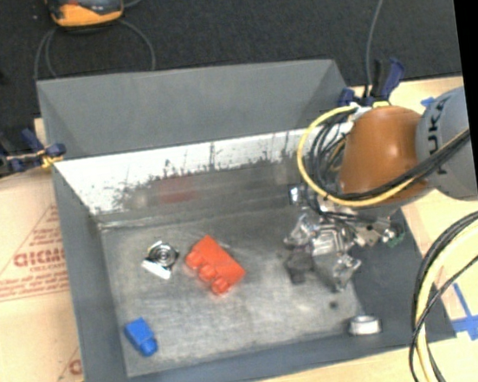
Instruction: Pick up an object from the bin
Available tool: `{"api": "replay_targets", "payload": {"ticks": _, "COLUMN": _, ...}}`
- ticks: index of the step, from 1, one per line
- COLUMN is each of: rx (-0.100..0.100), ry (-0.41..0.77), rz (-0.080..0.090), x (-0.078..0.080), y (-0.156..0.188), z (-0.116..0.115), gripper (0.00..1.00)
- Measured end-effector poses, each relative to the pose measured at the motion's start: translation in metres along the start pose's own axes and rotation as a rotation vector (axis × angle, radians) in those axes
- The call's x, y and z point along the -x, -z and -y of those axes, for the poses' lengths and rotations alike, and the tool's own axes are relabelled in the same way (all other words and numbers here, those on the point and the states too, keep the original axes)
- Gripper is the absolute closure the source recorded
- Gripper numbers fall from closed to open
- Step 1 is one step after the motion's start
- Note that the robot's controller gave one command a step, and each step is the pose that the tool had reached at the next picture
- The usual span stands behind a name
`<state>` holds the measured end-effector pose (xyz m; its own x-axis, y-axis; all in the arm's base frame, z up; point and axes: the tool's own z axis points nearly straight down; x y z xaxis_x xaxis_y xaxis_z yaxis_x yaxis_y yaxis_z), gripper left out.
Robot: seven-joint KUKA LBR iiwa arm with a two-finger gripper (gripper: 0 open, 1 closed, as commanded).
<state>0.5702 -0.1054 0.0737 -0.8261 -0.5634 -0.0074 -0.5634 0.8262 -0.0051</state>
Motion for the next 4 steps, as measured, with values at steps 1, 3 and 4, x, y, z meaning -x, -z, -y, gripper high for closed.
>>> {"api": "replay_targets", "payload": {"ticks": 1, "rx": 0.002, "ry": 0.258, "rz": -0.001, "x": 0.027, "y": 0.028, "z": -0.012, "gripper": 0.0}}
{"api": "replay_targets", "payload": {"ticks": 3, "rx": -0.005, "ry": 0.685, "rz": 0.003, "x": 0.049, "y": 0.001, "z": -0.012, "gripper": 0.0}}
{"api": "replay_targets", "payload": {"ticks": 4, "rx": -0.006, "ry": 0.927, "rz": 0.002, "x": 0.048, "y": 0.002, "z": -0.031, "gripper": 0.0}}
